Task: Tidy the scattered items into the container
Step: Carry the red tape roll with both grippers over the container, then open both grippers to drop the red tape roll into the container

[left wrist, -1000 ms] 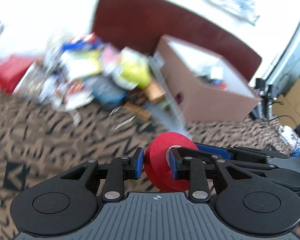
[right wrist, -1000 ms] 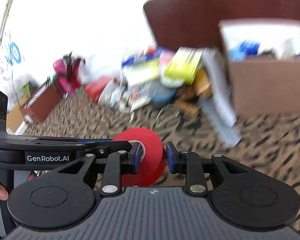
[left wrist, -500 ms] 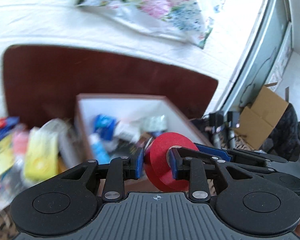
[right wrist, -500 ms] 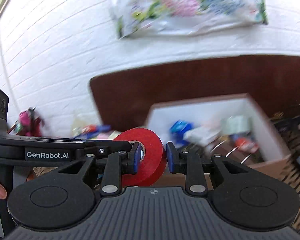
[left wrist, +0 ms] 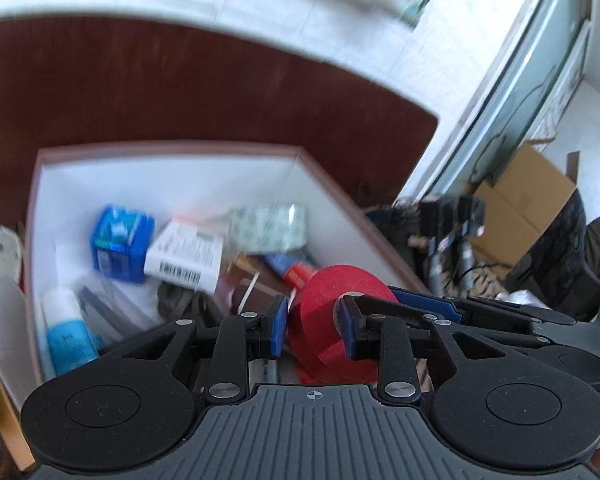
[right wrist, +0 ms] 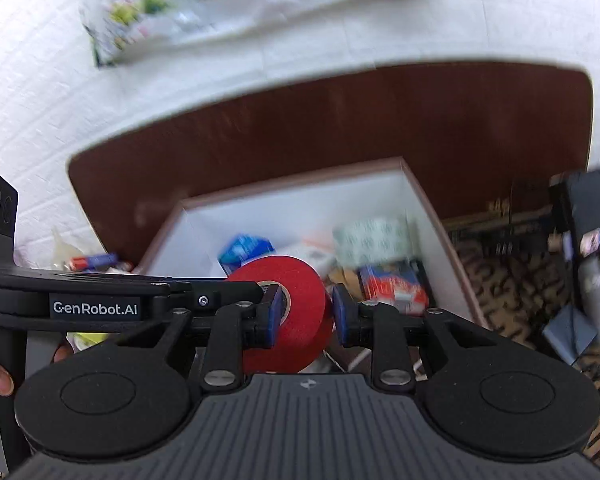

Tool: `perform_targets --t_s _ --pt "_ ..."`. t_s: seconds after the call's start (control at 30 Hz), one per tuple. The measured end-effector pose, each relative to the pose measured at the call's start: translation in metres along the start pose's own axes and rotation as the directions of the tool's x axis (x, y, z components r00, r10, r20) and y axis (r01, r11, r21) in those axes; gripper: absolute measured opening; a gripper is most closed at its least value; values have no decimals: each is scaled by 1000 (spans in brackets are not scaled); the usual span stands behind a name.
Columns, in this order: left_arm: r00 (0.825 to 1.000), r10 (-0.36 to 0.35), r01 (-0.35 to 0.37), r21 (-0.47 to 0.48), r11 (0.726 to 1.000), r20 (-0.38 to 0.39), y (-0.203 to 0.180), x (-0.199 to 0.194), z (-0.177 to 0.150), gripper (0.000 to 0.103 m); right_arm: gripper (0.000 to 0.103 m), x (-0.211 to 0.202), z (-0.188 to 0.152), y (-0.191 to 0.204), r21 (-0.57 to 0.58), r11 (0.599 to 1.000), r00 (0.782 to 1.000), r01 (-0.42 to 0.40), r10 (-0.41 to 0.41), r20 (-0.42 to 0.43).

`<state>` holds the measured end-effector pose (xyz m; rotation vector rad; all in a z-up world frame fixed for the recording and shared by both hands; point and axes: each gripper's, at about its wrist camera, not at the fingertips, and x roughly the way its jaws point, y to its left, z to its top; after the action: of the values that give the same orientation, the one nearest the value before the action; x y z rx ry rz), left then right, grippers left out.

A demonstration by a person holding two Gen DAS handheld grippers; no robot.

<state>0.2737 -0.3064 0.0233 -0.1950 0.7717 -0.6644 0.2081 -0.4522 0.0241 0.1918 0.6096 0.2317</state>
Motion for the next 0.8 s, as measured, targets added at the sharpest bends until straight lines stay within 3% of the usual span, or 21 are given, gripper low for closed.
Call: perform_targets --t_s 0.23,0.27,0.3,0.33,0.4,0.43,0.47,0.53,0.57,0.6,0.67,0.8 --pt "999 31 -31 -8 999 -45 18 21 -4 26 31 29 -11 -9 27 999 999 -29 30 -44" --pt "998 32 -33 -17 999 -51 20 22 -5 31 32 32 -12 -10 31 999 998 -36 37 -50" --pt "998 28 -30 -36 999 -58 23 23 -5 47 32 33 -13 -11 39 998 998 -42 44 -55" --pt "998 30 -34 -60 998 -63 25 23 -6 52 33 34 -13 -12 38 998 997 -40 42 -57" --pt "999 28 -32 -102 994 -46 31 20 -7 65 42 33 -13 -12 27 1000 999 -3 4 -38" --pt "999 13 -17 -115 993 -35 32 17 -7 68 56 31 -13 -13 29 999 999 27 -27 -23" --pt "1000 -4 1 -127 992 -28 32 13 -7 77 71 28 -14 -13 30 998 998 60 -60 -9" --pt "1000 -22 21 -142 990 -2 30 5 -7 85 82 20 -16 -13 33 995 995 91 -92 32" --pt "1000 -16 17 -140 990 9 28 1 -7 89 84 15 -17 -14 51 994 994 93 -95 47" --pt "1000 1 1 -136 991 17 26 -3 -8 101 85 10 -20 -15 69 994 994 85 -89 61" --pt "998 51 -46 -138 989 32 24 -10 -11 103 94 1 -29 -12 100 992 991 77 -87 101" --pt "997 36 -26 -138 990 72 24 -25 -24 103 95 -9 -46 13 61 986 969 154 -162 188"
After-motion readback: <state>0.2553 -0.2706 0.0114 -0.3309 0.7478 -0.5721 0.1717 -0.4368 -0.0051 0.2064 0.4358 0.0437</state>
